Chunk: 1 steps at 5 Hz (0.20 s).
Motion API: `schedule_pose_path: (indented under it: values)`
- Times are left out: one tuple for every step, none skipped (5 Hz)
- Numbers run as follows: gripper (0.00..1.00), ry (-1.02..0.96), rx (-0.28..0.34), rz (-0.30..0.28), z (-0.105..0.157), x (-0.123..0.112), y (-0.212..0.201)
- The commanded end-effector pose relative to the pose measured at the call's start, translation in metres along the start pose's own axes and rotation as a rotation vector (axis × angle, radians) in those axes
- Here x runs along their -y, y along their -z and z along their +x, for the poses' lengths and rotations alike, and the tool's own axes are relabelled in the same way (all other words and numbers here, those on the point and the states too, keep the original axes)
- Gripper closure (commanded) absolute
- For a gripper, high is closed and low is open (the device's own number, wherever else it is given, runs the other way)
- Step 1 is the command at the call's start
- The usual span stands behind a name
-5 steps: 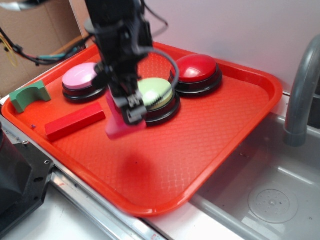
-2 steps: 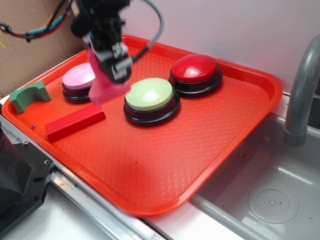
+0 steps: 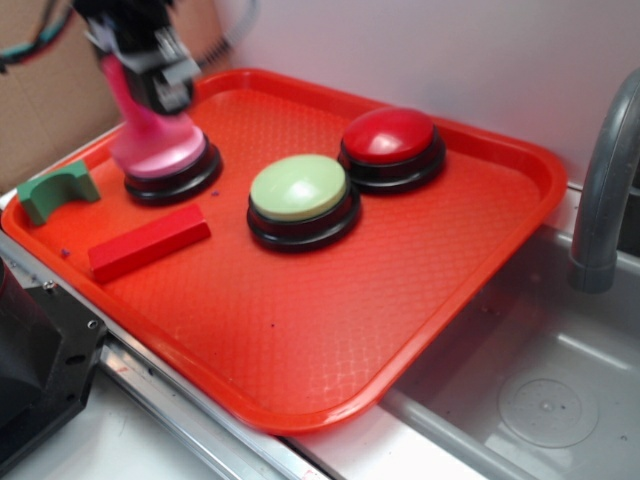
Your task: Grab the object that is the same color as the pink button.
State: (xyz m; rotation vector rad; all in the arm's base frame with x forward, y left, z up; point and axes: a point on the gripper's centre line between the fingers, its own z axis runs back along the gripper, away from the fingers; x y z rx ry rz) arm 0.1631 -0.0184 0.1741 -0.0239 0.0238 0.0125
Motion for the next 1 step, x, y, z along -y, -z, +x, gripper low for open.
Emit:
schedule_pose_path:
  values:
    - [1.0,-0.112,0.081,-0.011,0.0255,-0.0348,-0.0217]
